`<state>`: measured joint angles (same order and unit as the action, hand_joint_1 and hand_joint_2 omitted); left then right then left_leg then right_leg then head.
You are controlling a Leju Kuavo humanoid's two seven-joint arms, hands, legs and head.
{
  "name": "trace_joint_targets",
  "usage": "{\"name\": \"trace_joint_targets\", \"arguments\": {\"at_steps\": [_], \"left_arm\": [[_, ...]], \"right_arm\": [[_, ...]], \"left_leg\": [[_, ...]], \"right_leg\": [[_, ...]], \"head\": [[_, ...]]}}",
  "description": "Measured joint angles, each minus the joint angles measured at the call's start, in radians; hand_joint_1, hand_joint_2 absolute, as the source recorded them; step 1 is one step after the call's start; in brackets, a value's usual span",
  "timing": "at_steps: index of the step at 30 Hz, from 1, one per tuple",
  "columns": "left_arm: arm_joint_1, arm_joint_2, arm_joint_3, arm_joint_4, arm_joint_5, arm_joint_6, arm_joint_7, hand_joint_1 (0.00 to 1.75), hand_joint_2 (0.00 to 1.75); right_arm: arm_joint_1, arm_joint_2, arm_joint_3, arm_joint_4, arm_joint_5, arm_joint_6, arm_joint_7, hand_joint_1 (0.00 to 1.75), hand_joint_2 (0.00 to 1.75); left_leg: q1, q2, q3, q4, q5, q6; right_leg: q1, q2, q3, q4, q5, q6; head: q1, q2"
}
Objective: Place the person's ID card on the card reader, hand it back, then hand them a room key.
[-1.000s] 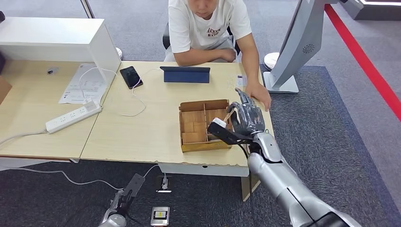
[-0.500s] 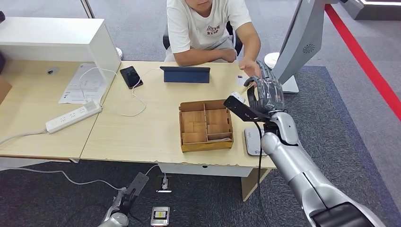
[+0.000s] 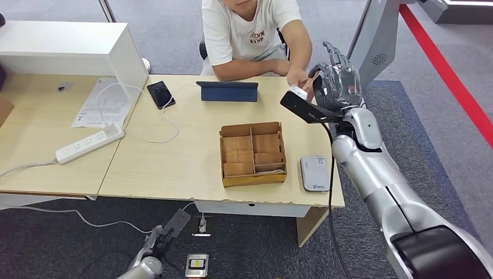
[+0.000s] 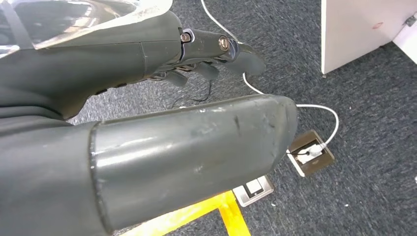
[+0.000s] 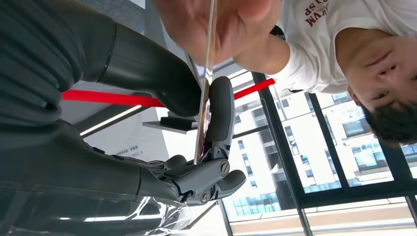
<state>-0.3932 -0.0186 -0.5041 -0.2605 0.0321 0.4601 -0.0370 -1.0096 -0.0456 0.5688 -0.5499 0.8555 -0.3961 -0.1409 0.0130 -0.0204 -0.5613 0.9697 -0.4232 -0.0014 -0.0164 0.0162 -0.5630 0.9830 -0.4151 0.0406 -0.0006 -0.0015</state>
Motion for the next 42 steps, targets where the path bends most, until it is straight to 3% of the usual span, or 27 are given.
{"name": "trace_joint_targets", "arguments": {"at_steps": [15, 16, 19, 20, 36, 40, 42], "left_arm": [[-0.022, 0.012, -0.028, 0.0, -0.026, -0.054, 0.021, 0.0, 0.0], [-0.023, 0.013, -0.028, 0.0, -0.023, -0.052, 0.022, 0.0, 0.0], [-0.023, 0.016, -0.029, 0.0, -0.014, -0.049, 0.023, 0.0, 0.0], [-0.023, 0.017, -0.029, 0.0, -0.01, -0.049, 0.022, 0.0, 0.0], [-0.02, 0.029, -0.029, 0.0, 0.004, -0.049, 0.018, 0.0, 0.0], [-0.018, 0.031, -0.029, 0.0, 0.006, -0.044, 0.009, 0.0, 0.0], [-0.015, 0.033, -0.029, 0.0, 0.012, -0.035, 0.0, 0.0, 0.0]], "right_arm": [[-0.09, 0.044, 0.012, 0.097, 0.093, 0.065, 0.055, 1.75, 1.75], [-0.092, 0.05, 0.013, 0.104, 0.096, 0.066, 0.055, 1.64, 1.75], [-0.093, 0.067, 0.017, 0.123, 0.104, 0.068, 0.054, 0.34, 1.75], [-0.093, 0.073, 0.018, 0.129, 0.106, 0.069, 0.054, 0.02, 1.75], [-0.092, 0.119, 0.029, 0.18, 0.098, 0.03, 0.01, 0.0, 1.75], [-0.092, 0.119, 0.023, 0.182, 0.061, -0.048, -0.067, 0.0, 1.75], [-0.092, 0.114, 0.011, 0.181, 0.007, -0.131, -0.154, 0.0, 1.75]], "left_leg": [[0.0, -0.001, -0.001, 0.0, 0.001, -0.001], [0.0, 0.0, -0.001, 0.0, 0.001, -0.001], [0.0, 0.0, -0.002, 0.0, 0.001, -0.001], [0.0, 0.0, -0.002, 0.0, 0.001, -0.001], [0.0, 0.0, -0.002, 0.0, 0.001, -0.001], [0.0, 0.0, -0.002, 0.0, 0.001, -0.001], [0.0, 0.0, -0.001, 0.0, 0.001, -0.001]], "right_leg": [[0.0, 0.0, -0.001, 0.002, 0.0, 0.0], [0.0, 0.0, -0.001, 0.002, 0.0, 0.0], [0.0, 0.0, -0.002, 0.002, 0.0, 0.0], [0.0, 0.0, -0.002, 0.002, 0.0, 0.0], [0.0, 0.0, -0.002, 0.002, 0.0, -0.001], [0.0, 0.0, -0.003, 0.002, 0.0, -0.001], [0.0, 0.0, -0.003, 0.002, 0.0, -0.001]], "head": [[0.0, 0.0], [0.0, 0.0], [0.0, 0.0], [0.0, 0.0], [0.0, 0.0], [0.0, 0.0], [0.0, 0.0]]}}
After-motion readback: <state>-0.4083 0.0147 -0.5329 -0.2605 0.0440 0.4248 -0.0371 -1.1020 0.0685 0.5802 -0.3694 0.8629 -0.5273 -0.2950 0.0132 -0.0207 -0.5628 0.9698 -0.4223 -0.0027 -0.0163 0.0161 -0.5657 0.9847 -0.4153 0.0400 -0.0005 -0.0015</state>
